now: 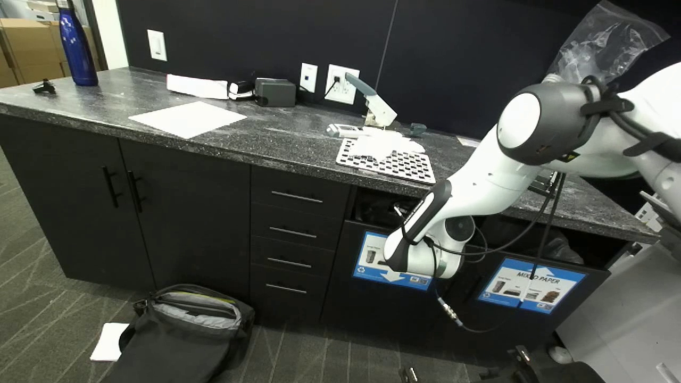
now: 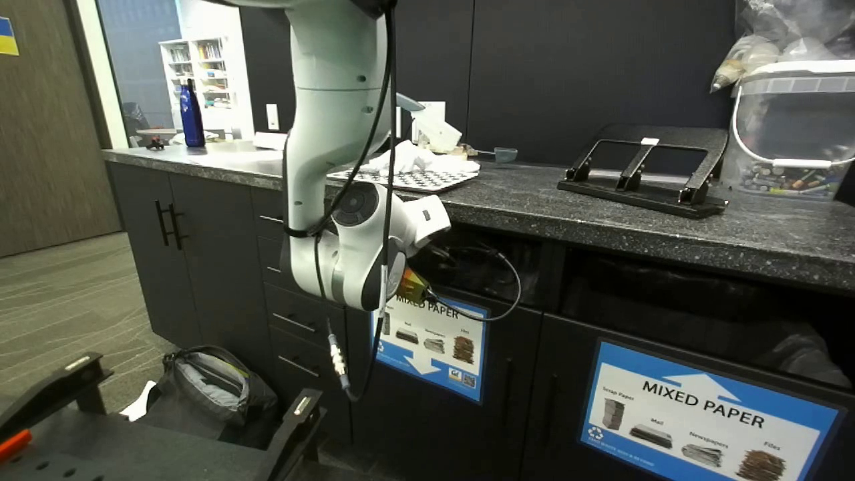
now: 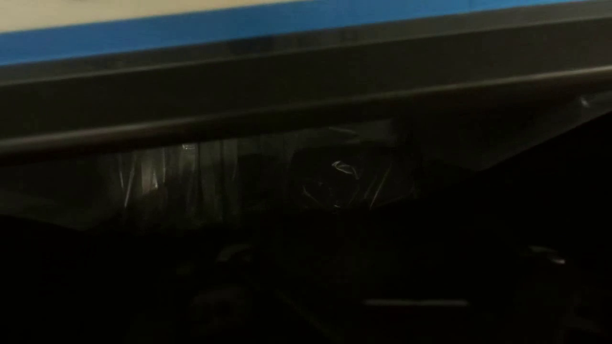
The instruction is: Put the white pieces of paper in the left bin
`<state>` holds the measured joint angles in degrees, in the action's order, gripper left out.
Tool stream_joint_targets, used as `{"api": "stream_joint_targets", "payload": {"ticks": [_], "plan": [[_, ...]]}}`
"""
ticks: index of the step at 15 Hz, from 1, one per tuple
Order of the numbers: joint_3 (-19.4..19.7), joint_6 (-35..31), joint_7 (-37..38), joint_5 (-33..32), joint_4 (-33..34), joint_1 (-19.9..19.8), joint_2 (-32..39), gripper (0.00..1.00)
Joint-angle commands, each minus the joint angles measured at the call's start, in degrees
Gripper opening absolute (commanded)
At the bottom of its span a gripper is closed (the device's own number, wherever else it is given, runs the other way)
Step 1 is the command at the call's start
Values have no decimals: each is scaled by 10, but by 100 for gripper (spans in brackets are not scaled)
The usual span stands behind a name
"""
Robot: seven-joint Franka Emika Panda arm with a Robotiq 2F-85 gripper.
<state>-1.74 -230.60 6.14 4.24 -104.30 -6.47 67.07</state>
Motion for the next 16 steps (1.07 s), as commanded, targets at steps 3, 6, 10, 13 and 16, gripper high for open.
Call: {"api": "stream_joint_targets", "payload": {"ticks": [3, 6, 10, 13, 16], "plan": [[-12, 124, -1, -62, -198, -5, -166, 100], [-25, 229, -3, -93, -269, -12, -253, 100], [-38, 424, -19, -93, -328, -15, -378, 100], [-45, 573, -35, -70, -329, -12, -457, 100], [-34, 721, -46, -44, -276, 2, -508, 100]]}}
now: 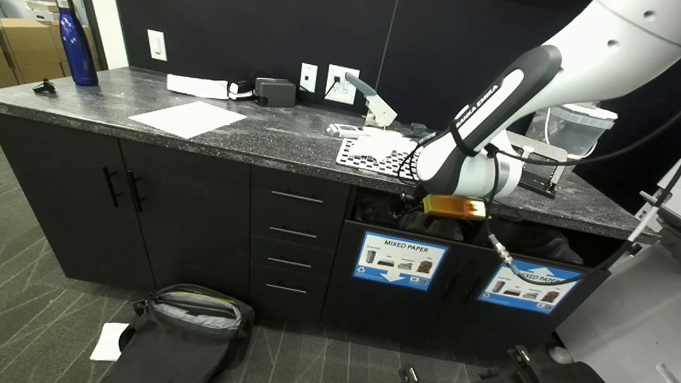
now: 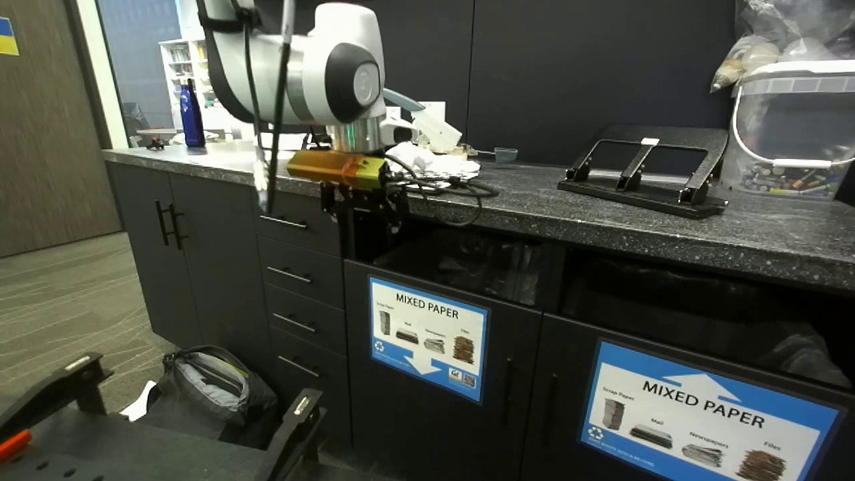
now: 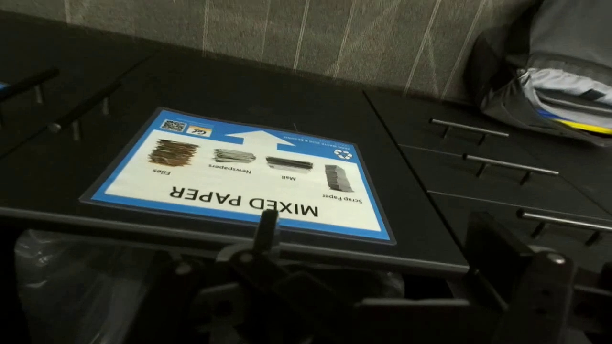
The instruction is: Put the white pieces of paper in the left bin
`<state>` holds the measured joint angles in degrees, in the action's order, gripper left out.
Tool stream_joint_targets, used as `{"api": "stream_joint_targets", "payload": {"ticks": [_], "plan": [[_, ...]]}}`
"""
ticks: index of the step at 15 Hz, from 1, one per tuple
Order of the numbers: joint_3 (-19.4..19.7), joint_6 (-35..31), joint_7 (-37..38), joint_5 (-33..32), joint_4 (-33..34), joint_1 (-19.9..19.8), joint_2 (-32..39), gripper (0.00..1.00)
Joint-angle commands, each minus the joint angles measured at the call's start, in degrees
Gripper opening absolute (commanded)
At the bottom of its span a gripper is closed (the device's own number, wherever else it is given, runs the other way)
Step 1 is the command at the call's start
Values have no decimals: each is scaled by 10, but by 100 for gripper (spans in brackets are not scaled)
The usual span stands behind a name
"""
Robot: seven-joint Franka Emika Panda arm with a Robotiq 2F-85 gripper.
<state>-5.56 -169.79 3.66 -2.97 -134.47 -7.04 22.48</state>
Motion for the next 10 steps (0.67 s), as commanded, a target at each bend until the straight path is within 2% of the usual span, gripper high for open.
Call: {"api": "stream_joint_targets", "payload": {"ticks": [1, 5, 10], "plan": [[27, 160, -21, 11, 57, 23, -71, 100], [44, 308, -16, 23, 206, 27, -68, 100], [65, 363, 21, 68, 391, 20, 15, 100]]}}
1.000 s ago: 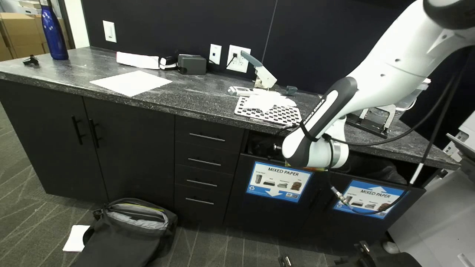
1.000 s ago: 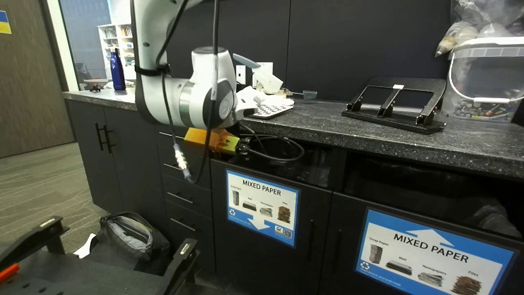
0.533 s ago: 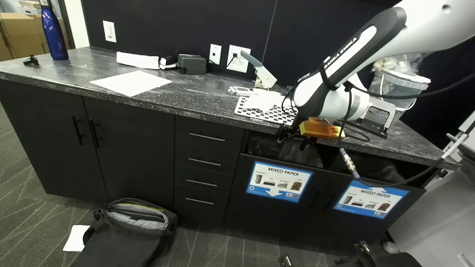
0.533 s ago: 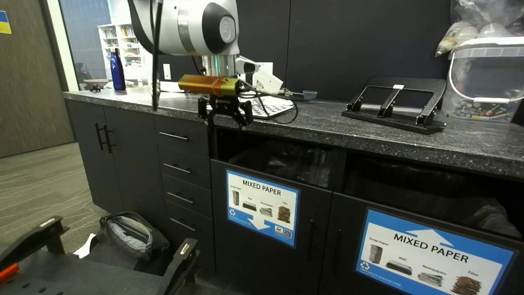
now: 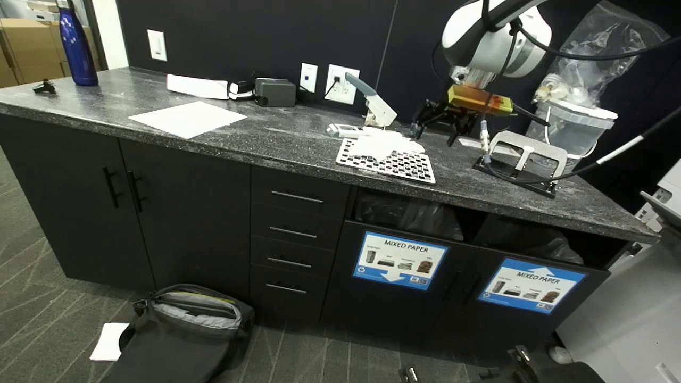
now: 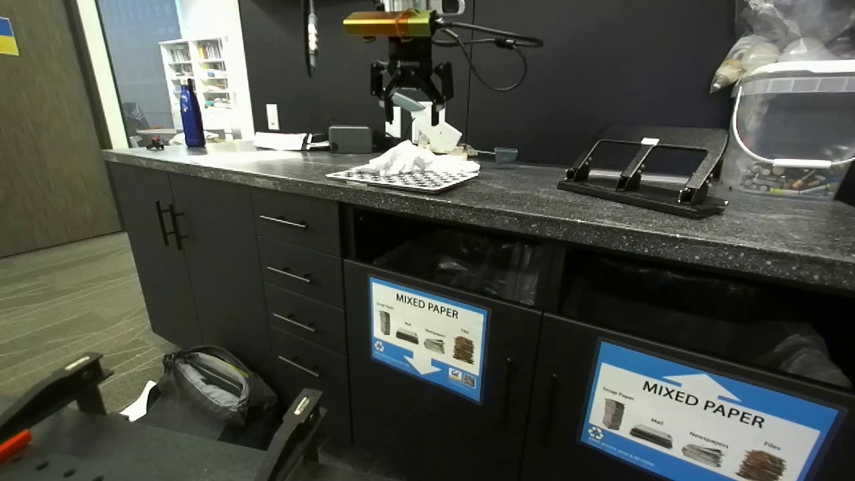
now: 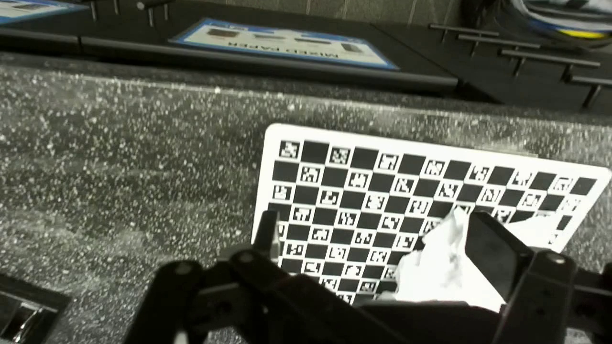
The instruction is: Put the white pieces of paper in the left bin
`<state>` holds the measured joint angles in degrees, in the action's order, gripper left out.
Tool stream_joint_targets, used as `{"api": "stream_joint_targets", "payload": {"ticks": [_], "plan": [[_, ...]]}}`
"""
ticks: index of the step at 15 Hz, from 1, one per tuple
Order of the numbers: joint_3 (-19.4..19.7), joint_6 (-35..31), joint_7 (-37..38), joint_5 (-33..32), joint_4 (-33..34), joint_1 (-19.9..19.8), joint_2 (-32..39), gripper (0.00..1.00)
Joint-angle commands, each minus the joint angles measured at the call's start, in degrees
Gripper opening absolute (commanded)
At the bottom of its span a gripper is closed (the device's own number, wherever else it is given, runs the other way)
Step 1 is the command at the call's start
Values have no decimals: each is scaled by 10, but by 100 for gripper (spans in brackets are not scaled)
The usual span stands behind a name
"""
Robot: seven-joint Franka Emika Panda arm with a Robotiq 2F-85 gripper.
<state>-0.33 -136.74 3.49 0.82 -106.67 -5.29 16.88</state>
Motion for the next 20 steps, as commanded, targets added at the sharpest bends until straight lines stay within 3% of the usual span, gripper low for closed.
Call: {"api": "stream_joint_targets", "payload": {"ticks": [1, 11, 20], "plan": [[17, 30, 43, 47, 144, 1, 93, 100], [27, 79, 191, 126, 425, -10, 317, 100], [31, 72, 300, 124, 646, -9, 480, 100]]}}
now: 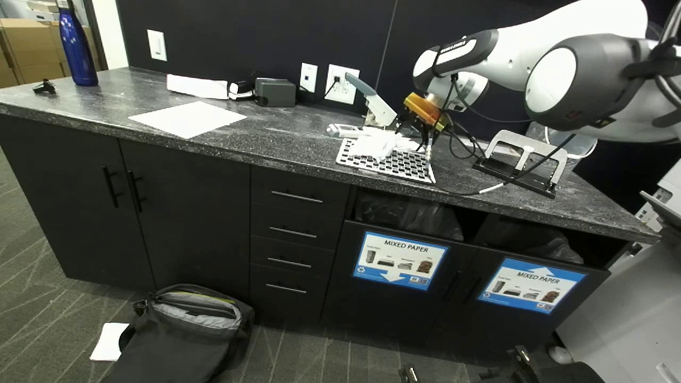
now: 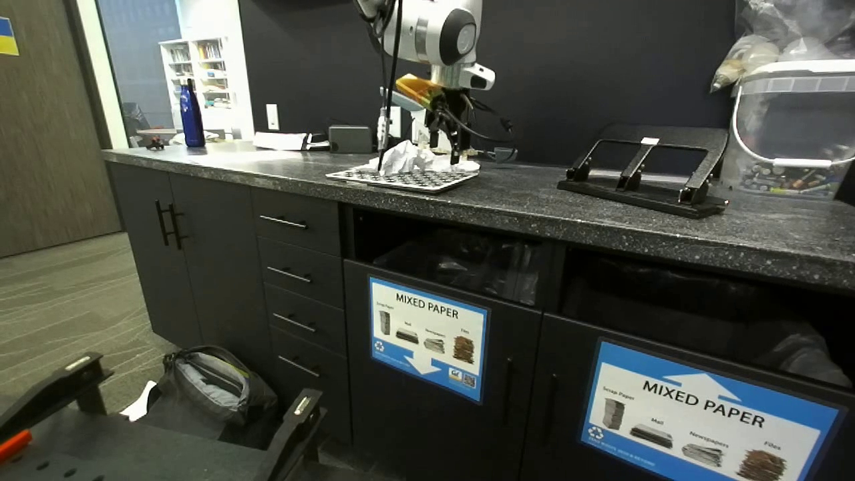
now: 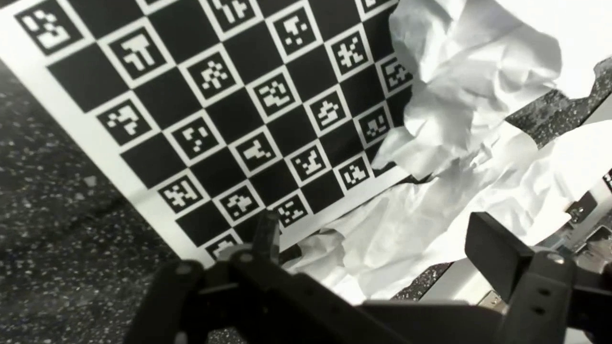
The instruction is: Put the white pieces of paper in the left bin
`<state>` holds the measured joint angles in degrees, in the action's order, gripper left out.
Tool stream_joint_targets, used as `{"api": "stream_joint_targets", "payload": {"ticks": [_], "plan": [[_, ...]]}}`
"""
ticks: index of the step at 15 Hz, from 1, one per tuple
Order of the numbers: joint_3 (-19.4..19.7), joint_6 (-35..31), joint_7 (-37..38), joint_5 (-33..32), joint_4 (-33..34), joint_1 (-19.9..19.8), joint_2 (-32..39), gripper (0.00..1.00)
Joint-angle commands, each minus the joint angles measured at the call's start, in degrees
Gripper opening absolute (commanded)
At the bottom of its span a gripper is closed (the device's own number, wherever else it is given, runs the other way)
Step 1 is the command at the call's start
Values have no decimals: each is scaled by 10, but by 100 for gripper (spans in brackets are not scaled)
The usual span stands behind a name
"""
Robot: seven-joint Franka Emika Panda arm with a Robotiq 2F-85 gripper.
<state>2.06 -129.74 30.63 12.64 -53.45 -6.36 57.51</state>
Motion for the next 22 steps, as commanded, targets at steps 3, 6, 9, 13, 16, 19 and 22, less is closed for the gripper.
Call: {"api": "stream_joint_targets", "payload": {"ticks": [3, 6, 9, 13, 16, 19, 22], "plan": [[9, -11, 36, -4, 180, 2, 128, 100], [10, -24, 40, -12, 236, 1, 173, 100], [13, -37, 34, -25, 260, 1, 196, 74], [25, -61, 33, -40, 266, 8, 207, 43], [32, -75, 31, -54, 267, 12, 209, 20], [37, -84, 30, -66, 267, 16, 207, 11], [40, -86, 27, -74, 267, 18, 202, 12]]}}
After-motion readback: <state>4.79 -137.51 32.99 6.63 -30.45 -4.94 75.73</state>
